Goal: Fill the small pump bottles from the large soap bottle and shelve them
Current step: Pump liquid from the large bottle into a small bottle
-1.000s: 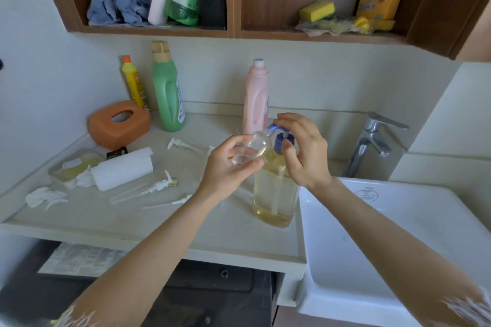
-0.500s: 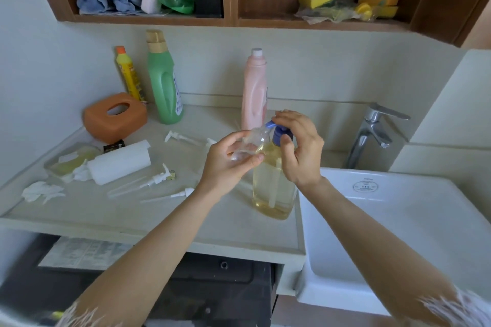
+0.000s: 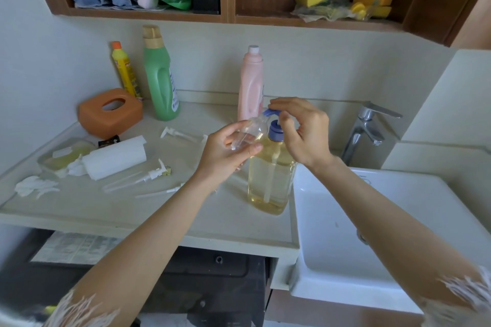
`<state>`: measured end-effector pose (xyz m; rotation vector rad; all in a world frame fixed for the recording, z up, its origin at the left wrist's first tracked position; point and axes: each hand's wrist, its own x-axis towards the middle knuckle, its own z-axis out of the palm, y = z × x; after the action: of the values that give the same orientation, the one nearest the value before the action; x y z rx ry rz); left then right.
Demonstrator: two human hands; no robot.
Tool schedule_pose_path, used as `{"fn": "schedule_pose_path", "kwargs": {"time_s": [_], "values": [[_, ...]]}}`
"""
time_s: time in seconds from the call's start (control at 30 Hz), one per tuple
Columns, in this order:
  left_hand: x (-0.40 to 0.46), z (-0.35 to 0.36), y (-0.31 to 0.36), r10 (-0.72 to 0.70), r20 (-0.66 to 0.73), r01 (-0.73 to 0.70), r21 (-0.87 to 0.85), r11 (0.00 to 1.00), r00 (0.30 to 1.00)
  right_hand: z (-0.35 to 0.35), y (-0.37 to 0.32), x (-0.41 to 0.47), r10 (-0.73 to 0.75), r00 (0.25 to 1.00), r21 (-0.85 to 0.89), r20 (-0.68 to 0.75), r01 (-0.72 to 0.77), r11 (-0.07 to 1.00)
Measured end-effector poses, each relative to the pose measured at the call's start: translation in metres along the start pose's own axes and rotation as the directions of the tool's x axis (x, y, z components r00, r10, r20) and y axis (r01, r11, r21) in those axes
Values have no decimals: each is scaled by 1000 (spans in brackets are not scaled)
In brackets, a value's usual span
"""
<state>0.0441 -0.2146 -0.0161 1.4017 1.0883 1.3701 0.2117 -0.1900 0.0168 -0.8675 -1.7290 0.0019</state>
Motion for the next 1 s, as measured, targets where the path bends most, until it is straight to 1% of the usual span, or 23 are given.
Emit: {"fn": "schedule_pose_path", "kwargs": {"time_s": [0.13,0.27,0.47,0.67,0.83,0.9,1.0], "values": [[1,0,-5,-5,19,5,-34,999,1000,9,7,-9,-6,998,42,-62,8,999],[5,0,-12,-50,-6,50,-30,998,999,20,12,-18,7,996,77,-87,0,997],[3,-4,-20,-38,31,39,-50,998,999,25,13,-29,-34,996,43,-81,37,998],[1,-5,-14,-59,42,59,-2,998,997,10,1,-18,-21,1000,-19,-9,21,1000],[3,-3,-7,-35,31,34,33,999,999,-2,-1,-2,-31,999,-17,30,32,999],[1,-4,-7,-13,17,13,40,999,1000,0,2,-3,-40,999,-12,11,40,999],[1,-4,-8,32,-12,-31,71,997,999,10,8,-10,-36,998,20,-57,37,999]]}}
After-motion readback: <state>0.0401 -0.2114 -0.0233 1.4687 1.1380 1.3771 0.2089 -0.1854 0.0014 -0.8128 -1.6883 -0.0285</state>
